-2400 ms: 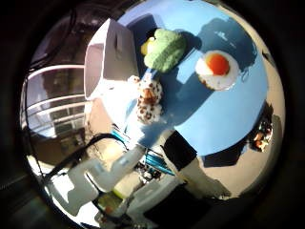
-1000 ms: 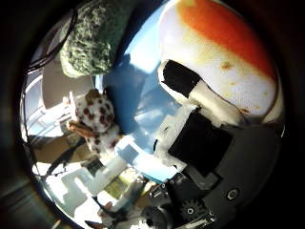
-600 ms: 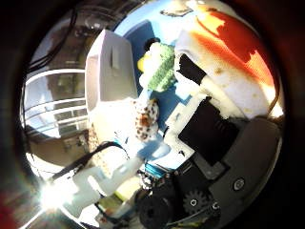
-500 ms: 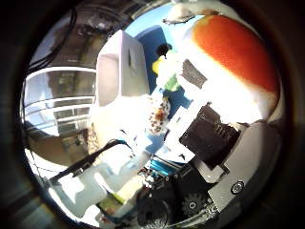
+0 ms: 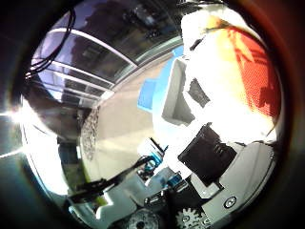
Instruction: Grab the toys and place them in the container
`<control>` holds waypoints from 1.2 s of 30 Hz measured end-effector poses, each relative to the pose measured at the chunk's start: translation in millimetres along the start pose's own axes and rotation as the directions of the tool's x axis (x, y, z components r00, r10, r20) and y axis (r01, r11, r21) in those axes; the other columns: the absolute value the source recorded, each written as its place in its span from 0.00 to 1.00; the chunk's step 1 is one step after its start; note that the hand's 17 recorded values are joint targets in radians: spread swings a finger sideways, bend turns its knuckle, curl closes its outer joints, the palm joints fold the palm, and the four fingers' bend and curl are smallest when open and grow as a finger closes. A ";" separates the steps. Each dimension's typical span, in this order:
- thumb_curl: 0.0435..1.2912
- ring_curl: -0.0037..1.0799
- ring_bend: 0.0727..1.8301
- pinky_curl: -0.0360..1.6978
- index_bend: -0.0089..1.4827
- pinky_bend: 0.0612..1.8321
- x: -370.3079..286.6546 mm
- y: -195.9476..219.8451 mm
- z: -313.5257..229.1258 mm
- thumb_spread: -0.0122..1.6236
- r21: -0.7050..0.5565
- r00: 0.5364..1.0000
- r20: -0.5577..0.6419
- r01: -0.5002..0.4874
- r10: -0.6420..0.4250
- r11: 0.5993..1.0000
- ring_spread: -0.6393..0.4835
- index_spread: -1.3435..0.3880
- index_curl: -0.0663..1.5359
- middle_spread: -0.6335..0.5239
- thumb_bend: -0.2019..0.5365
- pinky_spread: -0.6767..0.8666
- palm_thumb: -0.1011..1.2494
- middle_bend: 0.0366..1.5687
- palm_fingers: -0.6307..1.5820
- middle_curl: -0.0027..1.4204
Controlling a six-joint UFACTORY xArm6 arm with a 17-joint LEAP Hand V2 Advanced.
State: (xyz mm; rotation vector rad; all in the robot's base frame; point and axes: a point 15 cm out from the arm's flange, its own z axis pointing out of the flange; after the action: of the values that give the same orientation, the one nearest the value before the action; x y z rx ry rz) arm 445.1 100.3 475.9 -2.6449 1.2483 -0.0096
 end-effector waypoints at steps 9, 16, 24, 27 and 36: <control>0.44 0.72 0.76 0.34 0.52 0.91 -7.7 -60.2 97.0 0.75 -0.062 0.999 0.043 -0.010 0.013 0.998 0.51 0.38 0.67 0.42 0.20 0.55 0.65 0.79 0.62 0.65; 0.34 0.46 0.41 0.24 0.24 0.68 -2.4 -23.3 121.3 0.75 -0.219 0.993 0.111 -0.021 0.046 0.976 0.73 0.51 0.51 0.52 0.21 0.66 0.50 0.30 0.16 0.40; 0.28 0.34 0.29 0.18 0.11 0.56 42.5 -1.2 100.1 0.75 -0.177 0.993 0.101 -0.042 0.061 0.983 0.80 0.52 0.39 0.58 0.23 0.70 0.44 0.14 0.24 0.31; 0.27 0.32 0.27 0.17 0.10 0.53 65.0 13.5 79.8 0.75 -0.143 0.993 0.077 -0.075 0.087 0.987 0.81 0.53 0.36 0.58 0.23 0.71 0.44 0.11 0.25 0.29; 0.24 0.30 0.24 0.14 0.11 0.50 151.5 69.0 48.0 0.75 -0.063 0.987 0.013 -0.159 0.160 0.985 0.83 0.56 0.27 0.58 0.24 0.74 0.44 0.09 0.30 0.26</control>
State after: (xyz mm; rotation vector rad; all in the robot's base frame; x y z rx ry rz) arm 494.2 -48.7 402.4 -2.5812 1.4739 0.0790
